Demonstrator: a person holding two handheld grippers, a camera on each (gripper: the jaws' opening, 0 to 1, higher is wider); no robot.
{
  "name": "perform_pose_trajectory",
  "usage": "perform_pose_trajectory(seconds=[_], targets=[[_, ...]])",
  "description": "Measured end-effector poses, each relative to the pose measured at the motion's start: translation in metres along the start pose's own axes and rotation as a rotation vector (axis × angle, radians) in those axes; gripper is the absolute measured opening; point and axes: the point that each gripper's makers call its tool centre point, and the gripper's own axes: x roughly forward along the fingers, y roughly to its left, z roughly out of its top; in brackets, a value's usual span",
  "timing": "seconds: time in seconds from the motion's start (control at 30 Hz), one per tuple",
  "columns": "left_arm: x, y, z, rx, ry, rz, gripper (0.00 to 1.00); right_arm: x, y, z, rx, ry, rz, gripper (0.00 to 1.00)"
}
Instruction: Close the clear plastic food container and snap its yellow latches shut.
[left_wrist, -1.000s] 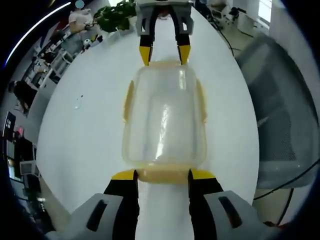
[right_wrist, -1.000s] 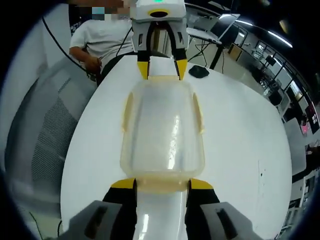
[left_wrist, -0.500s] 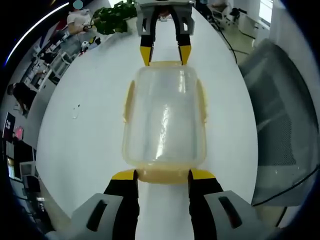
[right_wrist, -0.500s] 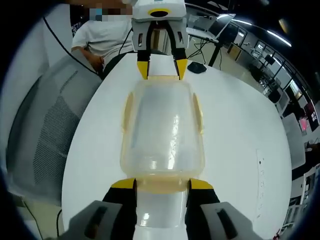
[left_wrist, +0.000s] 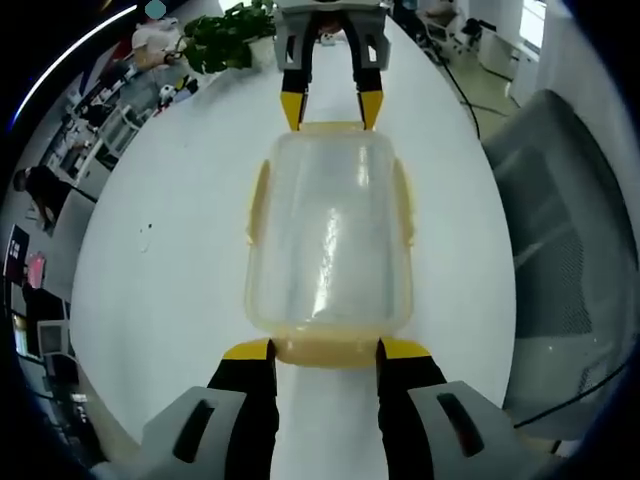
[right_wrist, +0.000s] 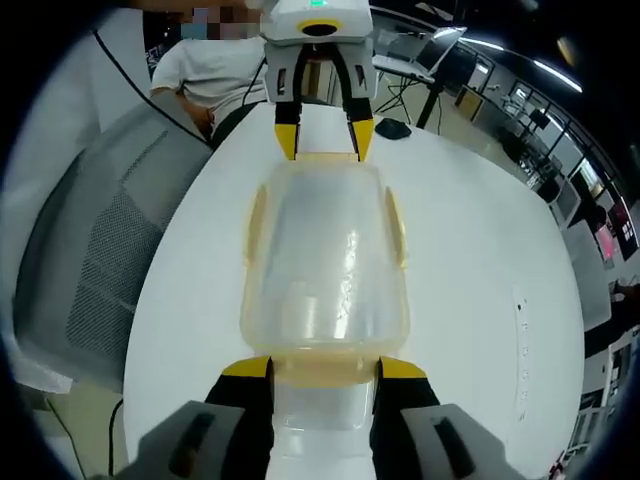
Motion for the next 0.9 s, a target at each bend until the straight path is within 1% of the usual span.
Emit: perform_pose_trajectory(seconds=[0.3, 0.6, 0.9], targets=[[0.011, -0.004, 0.019, -0.003, -0.006, -0.007, 0.36, -0.009, 0.002, -0.019, -0.005, 0.010, -0.001, 0.35], [0.017, 0.000, 0.033, 0.002, -0.011, -0.005, 0.36, -0.017, -0.001, -0.033, 0.007, 0.001, -0.003, 0.35], [0.028, 0.001, 0.048, 0.008, -0.013, -0.021, 0.36, -0.023, -0.001, -0.049, 0.014, 0.010, 0.000, 0.35]])
